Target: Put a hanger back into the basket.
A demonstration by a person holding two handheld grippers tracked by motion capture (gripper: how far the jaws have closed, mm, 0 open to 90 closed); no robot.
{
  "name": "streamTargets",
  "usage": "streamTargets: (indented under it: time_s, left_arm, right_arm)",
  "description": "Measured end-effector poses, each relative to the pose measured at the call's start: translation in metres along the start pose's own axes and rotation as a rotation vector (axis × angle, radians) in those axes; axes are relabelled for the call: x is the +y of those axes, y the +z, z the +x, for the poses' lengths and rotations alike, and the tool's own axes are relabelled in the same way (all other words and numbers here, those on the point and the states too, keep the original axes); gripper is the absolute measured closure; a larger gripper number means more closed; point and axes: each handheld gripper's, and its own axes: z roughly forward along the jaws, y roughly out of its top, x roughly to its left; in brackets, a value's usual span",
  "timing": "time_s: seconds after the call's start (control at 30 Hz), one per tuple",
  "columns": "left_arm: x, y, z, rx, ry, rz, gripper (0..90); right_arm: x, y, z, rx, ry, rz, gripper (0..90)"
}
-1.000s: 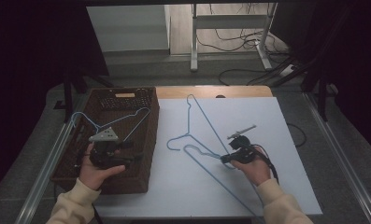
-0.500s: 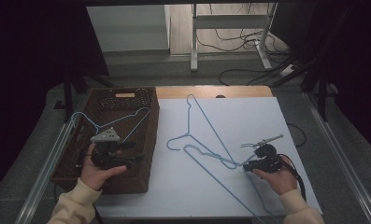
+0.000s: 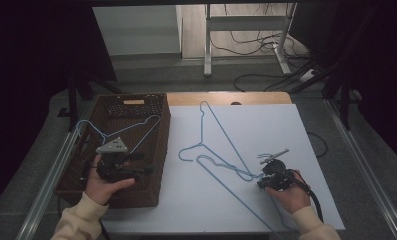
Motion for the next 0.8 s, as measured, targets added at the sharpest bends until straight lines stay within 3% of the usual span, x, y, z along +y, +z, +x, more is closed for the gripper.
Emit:
streamTargets:
  time_s: [0.17,0.5,0.8]
  left_arm:
    - [0.001,-0.001,-0.001,-0.003,0.004,-0.003,29.8]
    - [0.001,0.001,-0.001,-0.005,0.006,-0.001,29.8]
    - [0.004,0.003,-0.008,-0.014,0.021,0.0,29.9]
  right_arm:
    - [0.003,0.001,0.001,-0.031,0.023,0.016,82.8]
    - [0.001,-0.002,-0.01,0.0,0.092,-0.02,87.0]
    - [0.0,-0.016,-0.016,0.062,0.036,-0.118,87.1]
